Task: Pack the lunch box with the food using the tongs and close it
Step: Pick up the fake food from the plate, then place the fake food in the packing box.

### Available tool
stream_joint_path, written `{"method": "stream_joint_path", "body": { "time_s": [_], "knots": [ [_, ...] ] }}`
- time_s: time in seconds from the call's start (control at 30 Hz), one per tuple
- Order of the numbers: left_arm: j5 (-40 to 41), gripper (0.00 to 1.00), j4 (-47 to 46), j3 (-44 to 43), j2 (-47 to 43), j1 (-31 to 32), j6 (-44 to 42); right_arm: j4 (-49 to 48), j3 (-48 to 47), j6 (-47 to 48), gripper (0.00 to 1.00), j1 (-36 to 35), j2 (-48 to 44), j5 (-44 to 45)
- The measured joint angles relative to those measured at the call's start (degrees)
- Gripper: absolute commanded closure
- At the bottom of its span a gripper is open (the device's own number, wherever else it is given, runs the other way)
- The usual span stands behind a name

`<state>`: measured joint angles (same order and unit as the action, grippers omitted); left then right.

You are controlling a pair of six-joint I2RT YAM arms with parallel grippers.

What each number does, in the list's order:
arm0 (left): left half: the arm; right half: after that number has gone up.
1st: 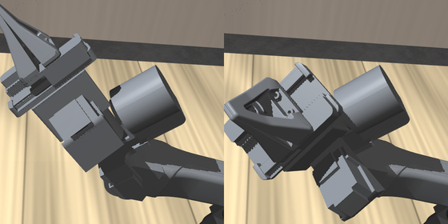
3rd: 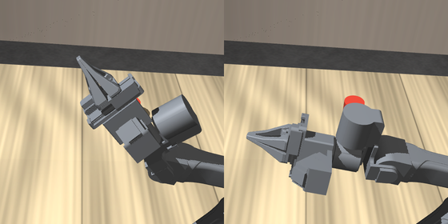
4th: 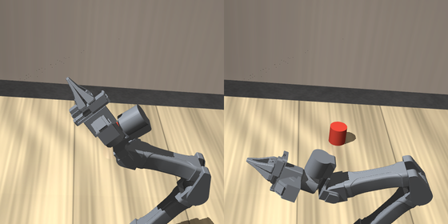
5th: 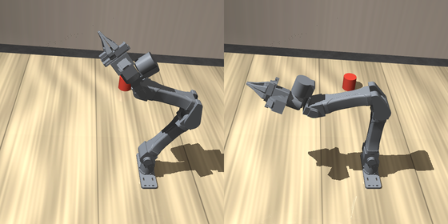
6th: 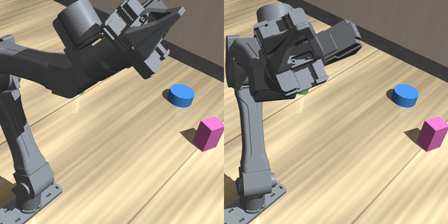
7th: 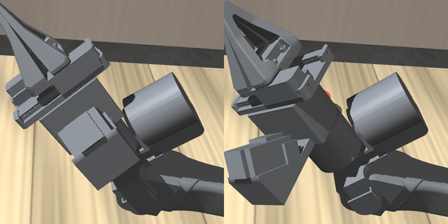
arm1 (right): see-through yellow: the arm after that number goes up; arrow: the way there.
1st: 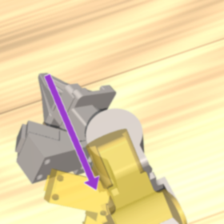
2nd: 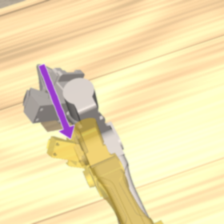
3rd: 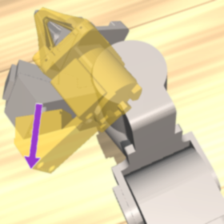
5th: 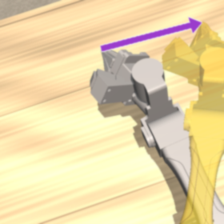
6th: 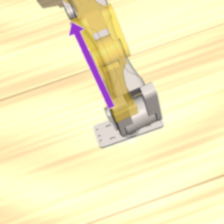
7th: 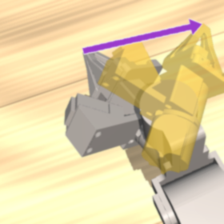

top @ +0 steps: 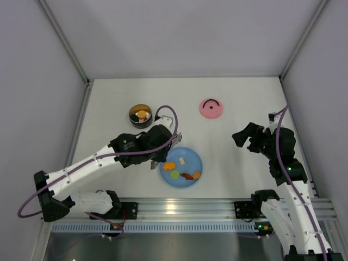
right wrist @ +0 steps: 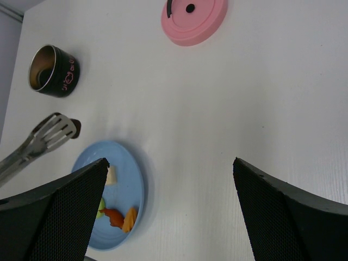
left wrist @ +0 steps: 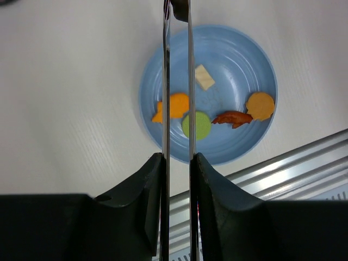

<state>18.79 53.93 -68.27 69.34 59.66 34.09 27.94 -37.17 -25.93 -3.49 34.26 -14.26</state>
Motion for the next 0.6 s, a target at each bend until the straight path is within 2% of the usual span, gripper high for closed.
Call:
{"method": "stream_joint_path", "body": {
  "time_s": [0.07, 0.17, 0.27, 0.37, 0.47, 0.6],
  "knots": [
    [0.8, 0.8, 0.7, -1.6, -1.2, -2.7, -0.4, 0.0, 0.0, 0.0, 0.04, 0.0, 0.0, 0.0],
    [0.8, 0.8, 0.6, -3.1, -2.2, -10.4, -1.9, 0.0, 0.0, 0.0, 0.04, 0.0, 0.0, 0.0],
    [-0.6, 0.79, 0.0, -3.5, -3.1, -23.2, -4.4, 0.0, 0.0, -0.1, 0.04, 0.0, 0.0, -0.1],
    [-1.7, 0.78, -1.0, -3.7, -3.1, -32.7, -6.1, 0.0, 0.0, -0.1, 0.04, 0.0, 0.0, -0.3],
    [-4.0, 0.78, -2.5, -3.7, -2.1, -37.9, -7.0, 0.0, 0.0, 0.0, 0.04, 0.0, 0.0, -0.4],
    [-6.4, 0.75, -4.8, -3.7, 1.6, -39.7, -7.2, 0.0, 0.0, 0.0, 0.04, 0.0, 0.0, -0.4]
  ]
}}
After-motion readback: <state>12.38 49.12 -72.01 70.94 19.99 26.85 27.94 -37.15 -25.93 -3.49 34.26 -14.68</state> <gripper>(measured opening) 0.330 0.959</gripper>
